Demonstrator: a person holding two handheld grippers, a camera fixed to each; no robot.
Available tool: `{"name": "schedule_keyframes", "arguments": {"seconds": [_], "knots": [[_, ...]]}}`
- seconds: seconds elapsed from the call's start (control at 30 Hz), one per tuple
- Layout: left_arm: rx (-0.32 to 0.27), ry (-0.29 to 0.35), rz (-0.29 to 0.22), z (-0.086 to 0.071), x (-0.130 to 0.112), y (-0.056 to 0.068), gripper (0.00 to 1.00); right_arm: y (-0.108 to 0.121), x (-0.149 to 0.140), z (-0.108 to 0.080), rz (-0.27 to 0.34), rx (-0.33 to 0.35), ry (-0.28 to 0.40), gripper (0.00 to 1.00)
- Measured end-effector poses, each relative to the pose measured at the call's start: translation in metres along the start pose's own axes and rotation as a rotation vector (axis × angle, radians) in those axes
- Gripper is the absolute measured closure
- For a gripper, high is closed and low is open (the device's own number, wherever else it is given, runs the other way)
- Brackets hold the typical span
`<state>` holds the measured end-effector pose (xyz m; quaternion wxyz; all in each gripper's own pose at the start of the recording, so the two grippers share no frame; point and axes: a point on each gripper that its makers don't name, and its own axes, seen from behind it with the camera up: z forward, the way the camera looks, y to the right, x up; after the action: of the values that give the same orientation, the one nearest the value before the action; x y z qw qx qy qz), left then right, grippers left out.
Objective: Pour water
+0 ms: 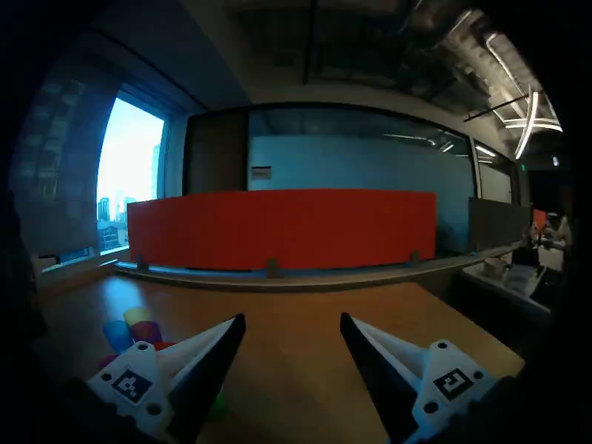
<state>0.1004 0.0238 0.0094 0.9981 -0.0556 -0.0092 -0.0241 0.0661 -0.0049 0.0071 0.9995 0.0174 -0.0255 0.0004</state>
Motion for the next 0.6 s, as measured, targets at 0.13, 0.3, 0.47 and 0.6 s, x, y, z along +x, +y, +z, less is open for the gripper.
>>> {"name": "schedule_keyframes", "arguments": {"seconds": [0.13, 0.3, 0.47, 0.6], "knots": [[-0.023, -0.006, 0.000, 0.002, 0.018, 0.005, 0.17, -0.001, 0.020, 0.000, -0.018, 0.010, 0.007, 0.01], [-0.047, -0.019, 0.009, 0.005, 0.040, 0.012, 0.17, -0.005, 0.047, -0.001, -0.040, 0.024, 0.016, 0.01], [-0.073, -0.010, 0.020, 0.007, 0.063, 0.019, 0.17, -0.011, 0.066, -0.002, -0.042, 0.041, 0.022, 0.01], [-0.097, -0.014, 0.029, 0.010, 0.072, 0.024, 0.17, -0.013, 0.068, -0.002, -0.029, 0.051, 0.014, 0.01]]}}
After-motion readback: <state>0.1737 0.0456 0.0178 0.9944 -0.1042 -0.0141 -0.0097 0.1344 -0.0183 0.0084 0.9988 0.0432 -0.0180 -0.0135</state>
